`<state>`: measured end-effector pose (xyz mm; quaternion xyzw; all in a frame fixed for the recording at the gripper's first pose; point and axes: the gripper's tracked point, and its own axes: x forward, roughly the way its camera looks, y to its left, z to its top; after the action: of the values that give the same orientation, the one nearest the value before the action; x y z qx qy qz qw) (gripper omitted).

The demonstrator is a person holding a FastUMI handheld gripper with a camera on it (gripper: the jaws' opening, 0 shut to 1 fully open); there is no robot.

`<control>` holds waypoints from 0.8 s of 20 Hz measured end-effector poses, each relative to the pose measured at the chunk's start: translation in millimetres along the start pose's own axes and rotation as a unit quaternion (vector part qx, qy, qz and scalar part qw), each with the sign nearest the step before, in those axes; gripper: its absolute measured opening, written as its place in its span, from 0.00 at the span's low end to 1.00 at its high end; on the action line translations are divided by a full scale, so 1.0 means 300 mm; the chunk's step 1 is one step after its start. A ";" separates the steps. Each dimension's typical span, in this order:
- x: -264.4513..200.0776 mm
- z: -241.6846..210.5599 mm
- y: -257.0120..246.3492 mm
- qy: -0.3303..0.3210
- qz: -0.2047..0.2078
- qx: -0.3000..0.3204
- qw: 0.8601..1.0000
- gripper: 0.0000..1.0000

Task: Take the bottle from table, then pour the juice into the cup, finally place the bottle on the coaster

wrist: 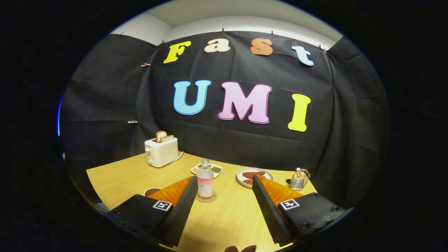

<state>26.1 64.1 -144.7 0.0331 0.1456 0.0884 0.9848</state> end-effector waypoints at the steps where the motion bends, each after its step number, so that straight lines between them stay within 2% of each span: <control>1: -0.013 0.007 -0.008 -0.001 0.002 0.000 1.000 0.95; 5: -0.074 0.054 -0.039 -0.017 0.010 -0.029 0.999 0.95; 16: -0.199 0.089 0.015 -0.030 0.062 -0.029 0.997 0.97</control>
<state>-23.0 56.5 -102.0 0.0159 0.1107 0.1528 0.9819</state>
